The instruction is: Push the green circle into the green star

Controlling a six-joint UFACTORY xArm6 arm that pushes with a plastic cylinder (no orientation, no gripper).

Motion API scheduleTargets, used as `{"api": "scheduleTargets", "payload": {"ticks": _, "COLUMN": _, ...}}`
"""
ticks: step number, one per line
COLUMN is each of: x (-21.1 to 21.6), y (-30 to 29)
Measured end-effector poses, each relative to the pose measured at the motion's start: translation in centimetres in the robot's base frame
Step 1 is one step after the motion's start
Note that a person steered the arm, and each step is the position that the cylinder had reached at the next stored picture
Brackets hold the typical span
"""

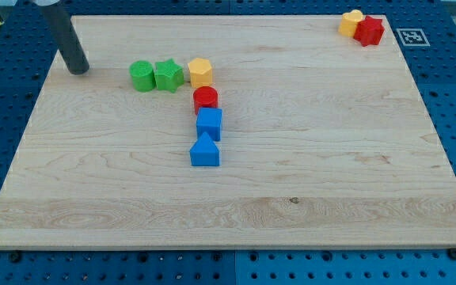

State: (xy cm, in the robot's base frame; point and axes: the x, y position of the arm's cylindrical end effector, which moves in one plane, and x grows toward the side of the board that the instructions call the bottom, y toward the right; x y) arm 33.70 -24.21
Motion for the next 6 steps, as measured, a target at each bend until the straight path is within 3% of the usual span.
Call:
{"api": "scheduleTargets", "payload": {"ticks": 5, "x": 1.6, "y": 13.7}}
{"api": "scheduleTargets", "payload": {"ticks": 6, "x": -0.9, "y": 14.6}}
